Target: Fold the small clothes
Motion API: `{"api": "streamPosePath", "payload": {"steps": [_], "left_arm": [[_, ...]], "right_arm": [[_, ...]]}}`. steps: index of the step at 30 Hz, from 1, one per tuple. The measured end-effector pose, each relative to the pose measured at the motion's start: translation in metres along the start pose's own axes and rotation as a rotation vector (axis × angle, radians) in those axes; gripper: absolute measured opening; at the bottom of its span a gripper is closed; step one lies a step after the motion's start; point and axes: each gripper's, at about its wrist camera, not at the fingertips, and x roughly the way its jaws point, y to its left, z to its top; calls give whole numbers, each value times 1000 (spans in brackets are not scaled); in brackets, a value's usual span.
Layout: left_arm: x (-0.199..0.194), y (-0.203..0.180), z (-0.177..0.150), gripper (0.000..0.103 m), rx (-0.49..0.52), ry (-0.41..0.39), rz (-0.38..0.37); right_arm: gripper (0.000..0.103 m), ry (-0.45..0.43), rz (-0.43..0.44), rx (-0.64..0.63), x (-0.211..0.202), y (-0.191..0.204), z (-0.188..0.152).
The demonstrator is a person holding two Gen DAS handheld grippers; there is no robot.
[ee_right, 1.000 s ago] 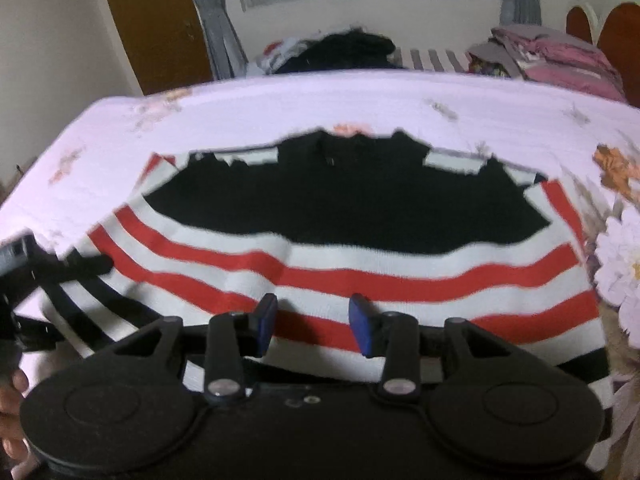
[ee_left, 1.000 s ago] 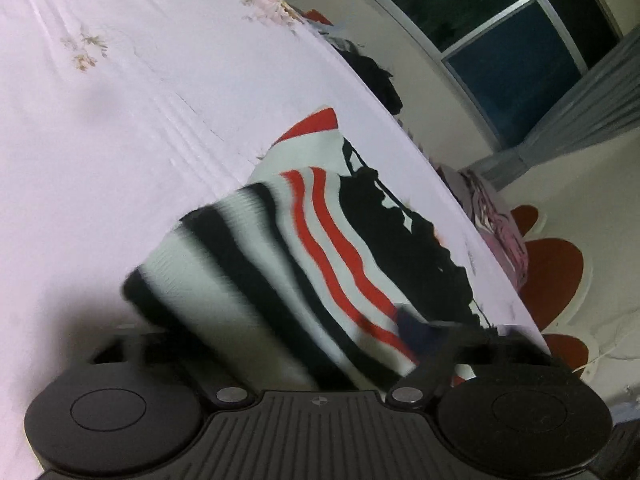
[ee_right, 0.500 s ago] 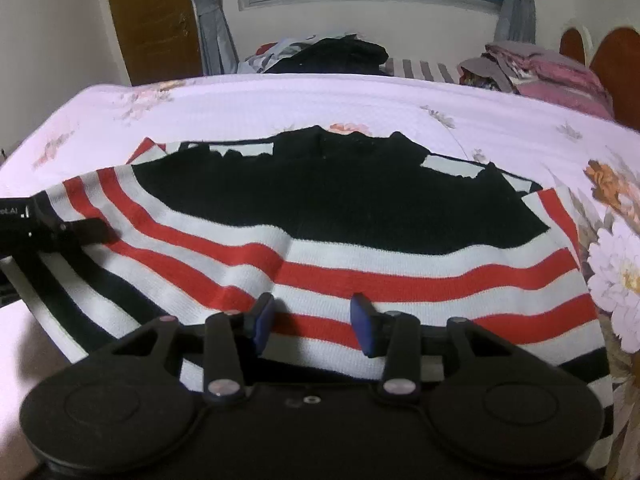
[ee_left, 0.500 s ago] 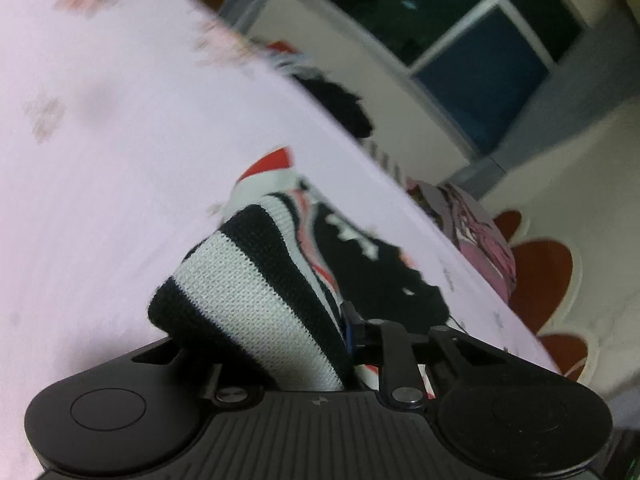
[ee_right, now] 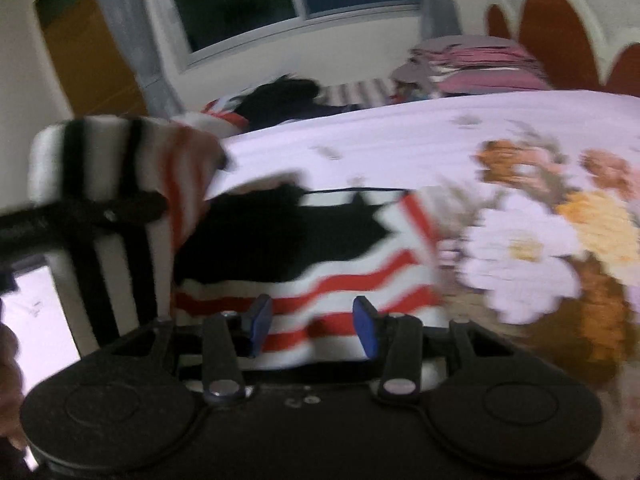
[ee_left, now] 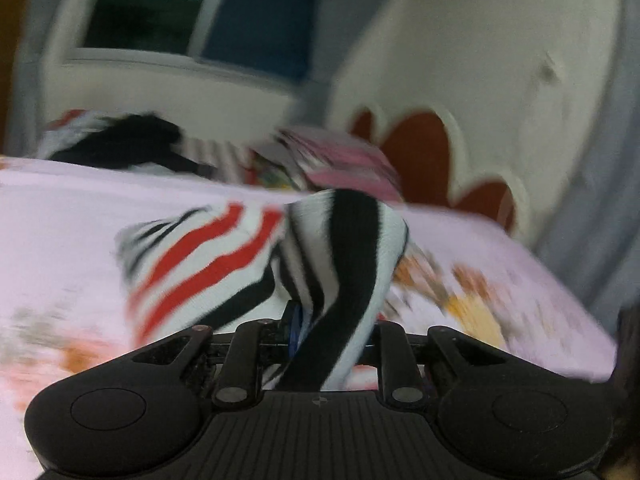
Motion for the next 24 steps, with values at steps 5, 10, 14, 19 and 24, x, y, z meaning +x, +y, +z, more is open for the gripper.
{"api": "streamPosePath", "payload": {"steps": [5, 10, 14, 19, 24], "left_arm": [[23, -35, -31, 20, 122, 127, 0], [-1, -38, -33, 32, 154, 148, -3], [-21, -38, -35, 60, 159, 158, -8], [-52, -26, -31, 60, 109, 114, 31], [-77, 11, -19, 60, 68, 50, 154]], "right_arm": [[44, 4, -54, 82, -16, -47, -8], [51, -3, 15, 152, -20, -62, 3], [56, -9, 116, 177, -12, -57, 23], [61, 94, 228, 214, 23, -46, 39], [62, 213, 277, 281, 66, -45, 40]]}}
